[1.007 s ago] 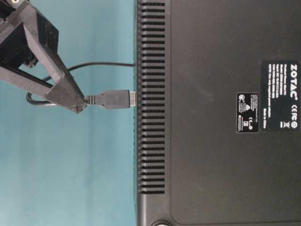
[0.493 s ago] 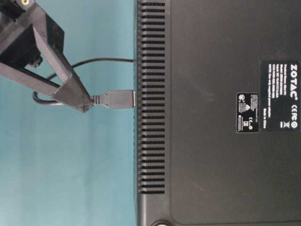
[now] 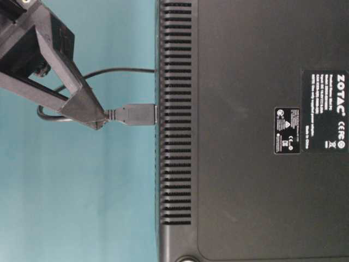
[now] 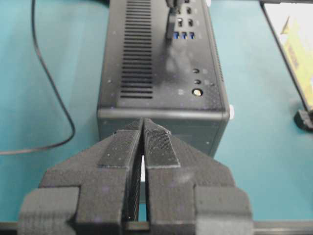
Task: Insert the USB into the PC box with both arms.
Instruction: 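Push the USB plug into a blue USB port with the right gripper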
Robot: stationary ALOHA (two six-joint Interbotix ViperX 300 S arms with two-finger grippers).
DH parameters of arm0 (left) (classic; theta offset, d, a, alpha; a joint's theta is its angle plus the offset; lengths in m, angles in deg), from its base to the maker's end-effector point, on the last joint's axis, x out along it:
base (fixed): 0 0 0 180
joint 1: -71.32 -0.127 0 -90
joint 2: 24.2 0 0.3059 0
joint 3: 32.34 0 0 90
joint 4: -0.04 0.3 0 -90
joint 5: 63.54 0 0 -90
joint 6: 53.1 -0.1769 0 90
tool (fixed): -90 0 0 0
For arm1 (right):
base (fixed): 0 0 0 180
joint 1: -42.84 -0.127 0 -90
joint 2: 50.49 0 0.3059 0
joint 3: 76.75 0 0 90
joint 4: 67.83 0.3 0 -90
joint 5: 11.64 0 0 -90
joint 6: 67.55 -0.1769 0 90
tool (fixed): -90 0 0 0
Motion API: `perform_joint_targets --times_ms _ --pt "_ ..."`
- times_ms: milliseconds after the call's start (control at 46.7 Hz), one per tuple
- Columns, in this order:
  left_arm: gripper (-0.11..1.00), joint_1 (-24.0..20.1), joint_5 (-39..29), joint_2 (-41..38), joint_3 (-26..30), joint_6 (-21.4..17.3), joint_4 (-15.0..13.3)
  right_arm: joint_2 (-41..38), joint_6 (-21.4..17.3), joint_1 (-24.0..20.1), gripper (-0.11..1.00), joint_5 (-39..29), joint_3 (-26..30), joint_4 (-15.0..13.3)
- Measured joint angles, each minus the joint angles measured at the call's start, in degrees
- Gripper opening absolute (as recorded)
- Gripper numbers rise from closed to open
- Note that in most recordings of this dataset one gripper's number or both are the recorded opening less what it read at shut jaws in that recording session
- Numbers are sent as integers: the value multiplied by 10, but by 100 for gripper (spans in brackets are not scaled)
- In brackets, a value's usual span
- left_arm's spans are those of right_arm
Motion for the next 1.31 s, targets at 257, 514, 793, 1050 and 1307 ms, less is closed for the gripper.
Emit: perform_joint_targets --times_ms 257,514,793,1050,1307 --pt "0 0 0 1 0 0 1 1 0 -4 5 0 0 -1" --pt "0 0 0 0 0 0 0 0 0 -11 5 -5 4 12" --pt "0 0 4 1 -1 0 0 0 0 -5 5 -15 4 1" --pt "0 0 4 0 0 0 1 0 0 -3 5 -22 4 -3" --pt "0 0 4 0 -1 0 0 -1 0 -5 5 -22 5 -4"
